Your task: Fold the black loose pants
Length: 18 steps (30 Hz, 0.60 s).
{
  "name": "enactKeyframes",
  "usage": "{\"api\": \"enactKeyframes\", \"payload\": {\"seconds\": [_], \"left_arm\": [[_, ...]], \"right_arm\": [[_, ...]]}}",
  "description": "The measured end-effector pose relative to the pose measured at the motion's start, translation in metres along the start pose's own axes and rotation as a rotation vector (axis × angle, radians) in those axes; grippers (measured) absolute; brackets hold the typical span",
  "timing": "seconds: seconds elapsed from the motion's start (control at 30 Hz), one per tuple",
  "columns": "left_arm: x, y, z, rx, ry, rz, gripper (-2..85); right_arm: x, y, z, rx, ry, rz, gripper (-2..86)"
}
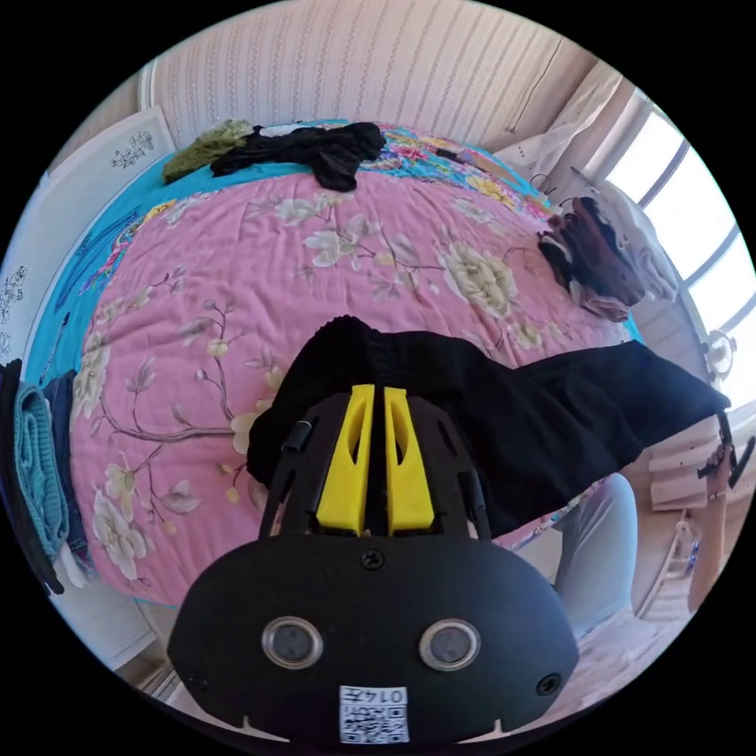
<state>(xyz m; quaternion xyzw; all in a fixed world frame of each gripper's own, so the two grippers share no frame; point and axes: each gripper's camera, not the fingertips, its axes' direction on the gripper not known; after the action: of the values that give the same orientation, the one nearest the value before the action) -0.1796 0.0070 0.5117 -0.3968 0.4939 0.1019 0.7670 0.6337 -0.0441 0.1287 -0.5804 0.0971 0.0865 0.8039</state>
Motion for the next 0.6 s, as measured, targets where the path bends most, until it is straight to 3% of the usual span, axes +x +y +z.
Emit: {"api": "enactKeyframes", "payload": {"seconds": [0.13,0.33,0.5,0.6], "left_arm": [[-0.009,0.054,-0.045,0.059,0.131,0.070,-0.6],[-0.045,0.178,-0.100,0.033,0.126,-0.016,-0.8],[-0.081,0.232,-0.105,-0.003,0.170,-0.160,-0.5],[-0.085,0.236,-0.111,-0.022,0.209,-0.127,-0.2]], "right_arm": [[-0.013,0.006,-0.005,-0.018,0.017,-0.008,11.0],[-0.037,0.008,-0.013,-0.026,0.295,-0.173,15.7],[-0.016,-0.005,-0.026,-0.159,0.222,-0.062,19.5],[-0.014,-0.011,-0.039,-0.191,0.217,-0.059,21.7]]}}
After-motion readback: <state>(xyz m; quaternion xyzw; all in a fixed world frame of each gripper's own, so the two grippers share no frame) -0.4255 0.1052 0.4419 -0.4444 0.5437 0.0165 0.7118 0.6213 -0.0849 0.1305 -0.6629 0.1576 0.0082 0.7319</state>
